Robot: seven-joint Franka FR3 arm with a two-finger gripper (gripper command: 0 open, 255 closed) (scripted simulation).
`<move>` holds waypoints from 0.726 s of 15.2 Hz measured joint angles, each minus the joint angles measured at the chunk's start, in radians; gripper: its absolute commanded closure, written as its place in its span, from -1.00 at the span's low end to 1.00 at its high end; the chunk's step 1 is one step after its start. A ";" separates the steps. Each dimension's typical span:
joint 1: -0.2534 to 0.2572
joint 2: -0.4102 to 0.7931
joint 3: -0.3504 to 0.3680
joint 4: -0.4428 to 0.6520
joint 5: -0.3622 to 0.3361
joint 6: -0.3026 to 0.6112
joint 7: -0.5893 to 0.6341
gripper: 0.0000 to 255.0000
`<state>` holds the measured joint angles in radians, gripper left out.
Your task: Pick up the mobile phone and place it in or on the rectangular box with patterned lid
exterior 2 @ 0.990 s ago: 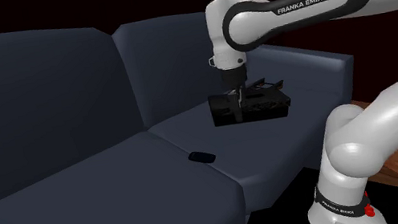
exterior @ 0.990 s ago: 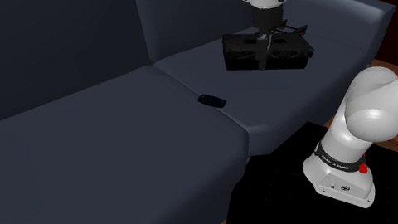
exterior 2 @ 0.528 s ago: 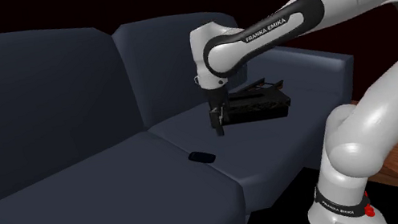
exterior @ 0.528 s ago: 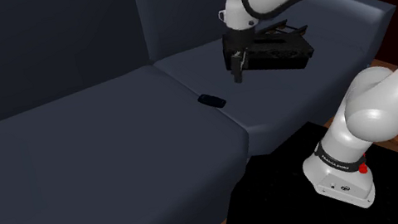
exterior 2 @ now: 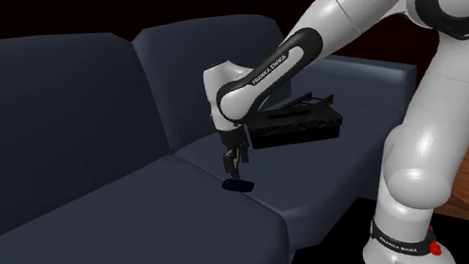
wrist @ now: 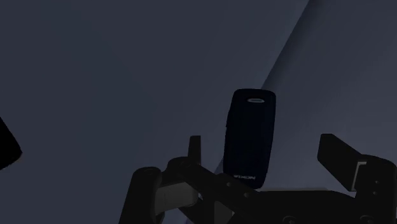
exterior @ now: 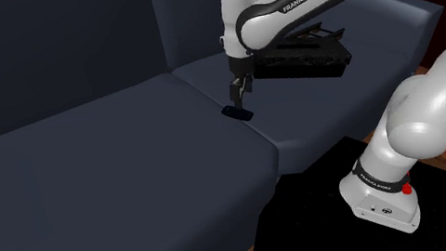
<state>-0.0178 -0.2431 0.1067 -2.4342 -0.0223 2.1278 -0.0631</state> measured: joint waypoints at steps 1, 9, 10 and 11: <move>0.001 0.042 0.005 0.018 -0.002 0.028 0.009 -1.00; 0.000 0.134 0.009 -0.004 -0.014 0.146 0.025 -1.00; 0.000 0.138 0.009 -0.008 -0.015 0.154 0.026 -1.00; -0.001 0.141 0.009 -0.010 -0.015 0.160 0.026 -1.00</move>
<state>-0.0185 -0.1020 0.1159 -2.4446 -0.0376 2.2879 -0.0371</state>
